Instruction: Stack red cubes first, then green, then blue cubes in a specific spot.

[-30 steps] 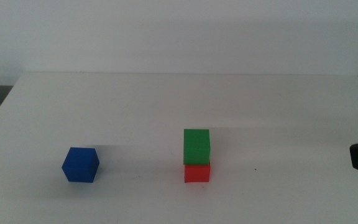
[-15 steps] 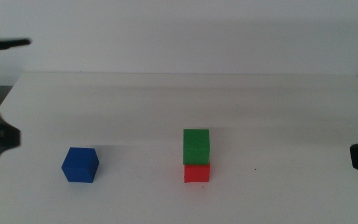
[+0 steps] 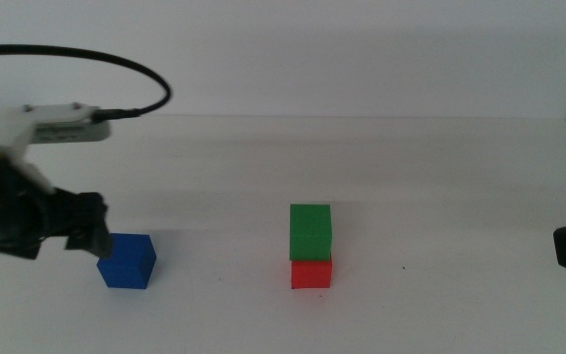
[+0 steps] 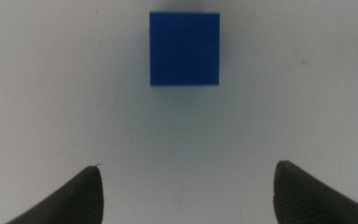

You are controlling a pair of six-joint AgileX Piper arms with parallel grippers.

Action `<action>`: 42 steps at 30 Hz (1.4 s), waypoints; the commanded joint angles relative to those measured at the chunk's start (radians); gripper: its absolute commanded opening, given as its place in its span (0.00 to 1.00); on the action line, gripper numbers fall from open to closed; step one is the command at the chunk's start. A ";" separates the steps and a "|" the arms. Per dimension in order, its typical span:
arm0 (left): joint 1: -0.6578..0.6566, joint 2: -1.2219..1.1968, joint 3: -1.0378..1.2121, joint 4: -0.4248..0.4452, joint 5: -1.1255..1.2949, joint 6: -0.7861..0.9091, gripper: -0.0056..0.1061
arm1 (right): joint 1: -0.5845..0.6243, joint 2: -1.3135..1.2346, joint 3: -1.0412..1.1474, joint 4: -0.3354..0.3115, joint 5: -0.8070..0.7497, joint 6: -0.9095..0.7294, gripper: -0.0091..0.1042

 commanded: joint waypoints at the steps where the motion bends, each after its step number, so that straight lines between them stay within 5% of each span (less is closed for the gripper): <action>1: -0.035 0.055 -0.031 0.049 -0.016 -0.036 0.89 | -0.008 -0.002 0.006 -0.006 -0.011 -0.004 0.77; 6: -0.088 0.173 -0.068 0.100 -0.061 -0.073 0.89 | -0.008 -0.002 0.006 -0.006 -0.011 -0.004 0.77; 33: -0.089 0.442 -0.073 0.075 -0.266 -0.027 0.88 | -0.008 -0.002 0.006 -0.006 -0.011 -0.004 0.77; 37: -0.089 0.447 -0.073 0.075 -0.289 -0.029 0.76 | -0.008 -0.002 0.006 -0.006 -0.011 -0.004 0.77; 42: -0.089 0.447 -0.071 0.093 -0.258 -0.104 0.35 | -0.008 -0.002 0.006 -0.006 -0.011 -0.004 0.77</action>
